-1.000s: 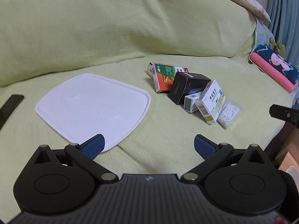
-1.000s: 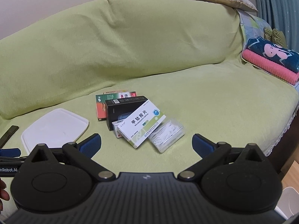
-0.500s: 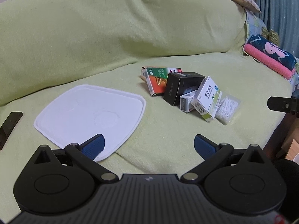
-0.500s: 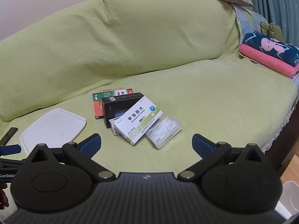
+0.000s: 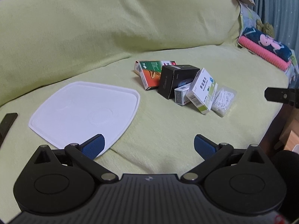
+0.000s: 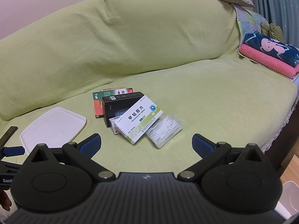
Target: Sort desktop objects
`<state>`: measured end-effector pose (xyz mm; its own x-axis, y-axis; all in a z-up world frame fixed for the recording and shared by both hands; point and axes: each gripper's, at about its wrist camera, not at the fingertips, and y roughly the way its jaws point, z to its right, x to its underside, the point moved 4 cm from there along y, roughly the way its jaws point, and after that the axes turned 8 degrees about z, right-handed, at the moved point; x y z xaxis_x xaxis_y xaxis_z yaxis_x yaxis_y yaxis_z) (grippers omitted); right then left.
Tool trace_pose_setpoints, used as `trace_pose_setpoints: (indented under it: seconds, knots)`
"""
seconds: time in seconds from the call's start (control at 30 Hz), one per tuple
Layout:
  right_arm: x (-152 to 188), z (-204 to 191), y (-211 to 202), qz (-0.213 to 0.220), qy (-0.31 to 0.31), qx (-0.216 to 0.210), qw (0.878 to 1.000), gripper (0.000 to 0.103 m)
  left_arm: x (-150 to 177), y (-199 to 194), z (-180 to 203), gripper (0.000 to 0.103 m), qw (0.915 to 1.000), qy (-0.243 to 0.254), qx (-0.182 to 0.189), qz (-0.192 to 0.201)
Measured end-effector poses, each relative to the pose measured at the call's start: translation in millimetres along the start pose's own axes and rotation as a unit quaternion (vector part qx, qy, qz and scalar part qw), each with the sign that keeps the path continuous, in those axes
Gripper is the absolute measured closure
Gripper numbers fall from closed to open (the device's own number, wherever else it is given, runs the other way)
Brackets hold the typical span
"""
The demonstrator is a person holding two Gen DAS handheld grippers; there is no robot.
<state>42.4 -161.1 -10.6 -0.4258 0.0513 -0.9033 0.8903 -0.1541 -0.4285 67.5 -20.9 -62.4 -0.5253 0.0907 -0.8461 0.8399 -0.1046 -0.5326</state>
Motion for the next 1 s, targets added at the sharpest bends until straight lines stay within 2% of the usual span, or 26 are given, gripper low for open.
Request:
trace_pose_setpoints:
  seconds: [0.27, 1.0]
  knots:
    - [0.6, 3.5, 1.2, 0.001, 0.0, 0.004, 1.0, 0.0, 0.7, 2.2, 6.6, 0.001, 0.9999, 0.009, -0.002, -0.013]
    - [2.6, 10.2, 0.8, -0.004, 0.002, 0.007, 1.0, 0.0, -0.4, 1.7, 15.9, 0.001, 0.9998, 0.017, 0.003, -0.01]
